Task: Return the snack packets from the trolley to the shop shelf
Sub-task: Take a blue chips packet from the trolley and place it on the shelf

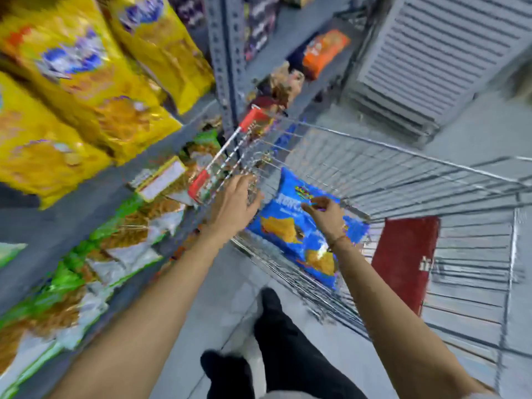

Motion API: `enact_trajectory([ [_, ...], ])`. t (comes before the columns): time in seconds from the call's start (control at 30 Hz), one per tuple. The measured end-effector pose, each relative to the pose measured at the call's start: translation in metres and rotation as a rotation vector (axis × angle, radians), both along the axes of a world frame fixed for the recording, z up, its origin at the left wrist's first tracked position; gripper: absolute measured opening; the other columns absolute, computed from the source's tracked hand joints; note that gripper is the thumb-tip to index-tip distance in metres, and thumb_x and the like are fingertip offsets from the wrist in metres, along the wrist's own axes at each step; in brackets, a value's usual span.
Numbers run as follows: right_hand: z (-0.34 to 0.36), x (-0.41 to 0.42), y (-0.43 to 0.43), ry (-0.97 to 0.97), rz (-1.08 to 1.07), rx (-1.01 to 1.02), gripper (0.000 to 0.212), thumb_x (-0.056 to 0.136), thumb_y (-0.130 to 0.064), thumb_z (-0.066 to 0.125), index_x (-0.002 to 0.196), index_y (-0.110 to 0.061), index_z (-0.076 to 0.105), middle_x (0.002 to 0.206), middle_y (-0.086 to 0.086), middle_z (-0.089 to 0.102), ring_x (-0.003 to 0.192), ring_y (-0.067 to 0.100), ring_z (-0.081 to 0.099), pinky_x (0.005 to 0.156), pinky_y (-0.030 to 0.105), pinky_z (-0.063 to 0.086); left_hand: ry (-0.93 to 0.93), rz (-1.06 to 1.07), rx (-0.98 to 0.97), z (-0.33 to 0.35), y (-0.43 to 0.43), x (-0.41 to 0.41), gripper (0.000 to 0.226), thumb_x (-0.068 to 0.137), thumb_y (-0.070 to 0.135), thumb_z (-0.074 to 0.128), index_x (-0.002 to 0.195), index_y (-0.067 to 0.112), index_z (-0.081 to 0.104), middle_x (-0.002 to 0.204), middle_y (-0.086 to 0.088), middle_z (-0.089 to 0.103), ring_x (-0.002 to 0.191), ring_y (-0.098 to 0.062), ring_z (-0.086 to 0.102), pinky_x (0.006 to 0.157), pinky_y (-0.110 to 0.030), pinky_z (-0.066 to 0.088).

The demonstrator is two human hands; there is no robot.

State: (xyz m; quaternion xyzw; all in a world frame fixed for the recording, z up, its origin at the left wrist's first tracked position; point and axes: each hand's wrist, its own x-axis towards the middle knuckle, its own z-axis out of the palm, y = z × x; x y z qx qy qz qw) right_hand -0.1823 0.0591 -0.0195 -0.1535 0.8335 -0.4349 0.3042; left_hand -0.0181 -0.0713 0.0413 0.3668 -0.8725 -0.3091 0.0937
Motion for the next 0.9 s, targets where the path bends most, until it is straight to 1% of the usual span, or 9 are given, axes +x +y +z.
enact_trajectory([
  [0.1,-0.053,-0.009,0.014,-0.157,-0.031,0.12,0.039,0.08,-0.022,0.075,0.108,0.001,0.058,0.093,0.014,0.06,0.086,0.018,0.053,0.071,0.028,0.042,-0.157,-0.011,0.198,-0.045,-0.007,-0.037,0.053,0.092,0.024,0.054,0.135,-0.003,0.039,0.14,-0.026,0.04,0.131,-0.036,0.038,0.105,-0.033,0.024],
  [0.2,-0.096,-0.017,0.018,-0.326,-0.131,0.063,0.051,0.081,-0.016,0.074,0.121,0.005,0.052,0.102,0.013,0.064,0.085,0.02,0.059,0.076,0.029,0.049,-0.336,-0.004,0.318,-0.09,-0.023,-0.068,0.059,0.092,0.034,0.052,0.138,0.0,0.034,0.14,-0.028,0.04,0.129,-0.039,0.039,0.103,-0.038,0.032],
  [0.3,-0.13,-0.027,0.015,-0.38,-0.226,0.072,0.039,0.078,-0.029,0.077,0.102,-0.01,0.053,0.083,0.0,0.055,0.072,0.014,0.05,0.07,0.028,0.044,-0.423,0.018,0.473,-0.129,-0.035,-0.095,0.069,0.087,0.042,0.059,0.137,0.003,0.033,0.141,-0.025,0.042,0.128,-0.036,0.043,0.101,-0.037,0.036],
  [0.4,-0.158,-0.038,0.004,-0.402,-0.294,0.006,0.024,0.08,-0.028,0.075,0.081,-0.023,0.051,0.073,-0.007,0.052,0.067,0.009,0.048,0.065,0.023,0.043,-0.364,0.094,0.708,-0.164,-0.04,-0.118,0.074,0.084,0.041,0.064,0.138,0.005,0.03,0.145,-0.019,0.04,0.13,-0.034,0.042,0.107,-0.035,0.034],
  [0.5,-0.176,-0.046,-0.006,-0.431,-0.332,-0.063,0.037,0.079,-0.028,0.075,0.106,-0.01,0.058,0.098,0.001,0.062,0.092,0.015,0.058,0.082,0.022,0.051,-0.331,0.207,0.841,-0.193,-0.043,-0.13,0.082,0.082,0.05,0.061,0.143,0.012,0.022,0.147,-0.019,0.039,0.131,-0.036,0.041,0.11,-0.048,0.033],
  [0.6,-0.178,-0.052,-0.015,-0.53,-0.337,-0.096,0.066,0.08,-0.032,0.074,0.134,-0.009,0.043,0.121,-0.003,0.053,0.109,0.015,0.052,0.095,0.028,0.045,-0.378,0.286,0.903,-0.212,-0.043,-0.13,0.096,0.076,0.066,0.055,0.147,0.016,0.015,0.153,-0.013,0.031,0.135,-0.033,0.035,0.111,-0.045,0.031],
  [0.67,-0.181,-0.054,-0.02,-0.565,-0.348,-0.11,0.068,0.081,-0.029,0.073,0.138,-0.009,0.041,0.126,-0.003,0.054,0.111,0.018,0.055,0.099,0.034,0.045,-0.384,0.318,0.934,-0.219,-0.042,-0.127,0.099,0.074,0.071,0.053,0.146,0.013,0.017,0.154,-0.012,0.028,0.136,-0.033,0.035,0.106,-0.041,0.033],
  [0.8,-0.167,-0.054,-0.024,-0.552,-0.399,-0.145,0.072,0.083,-0.022,0.072,0.142,-0.006,0.034,0.111,-0.007,0.047,0.106,0.011,0.047,0.091,0.024,0.039,-0.346,0.369,0.961,-0.212,-0.041,-0.123,0.106,0.069,0.074,0.055,0.147,0.014,0.018,0.155,-0.011,0.026,0.137,-0.032,0.033,0.109,-0.044,0.03],
  [0.9,-0.153,-0.054,-0.024,-0.552,-0.41,-0.17,0.077,0.082,-0.019,0.073,0.144,-0.006,0.03,0.137,0.008,0.049,0.127,0.026,0.048,0.098,0.029,0.038,-0.283,0.362,1.043,-0.189,-0.042,-0.116,0.122,0.041,0.085,0.062,0.138,0.015,0.039,0.143,-0.013,0.046,0.124,-0.033,0.05,0.107,-0.05,0.038],
])
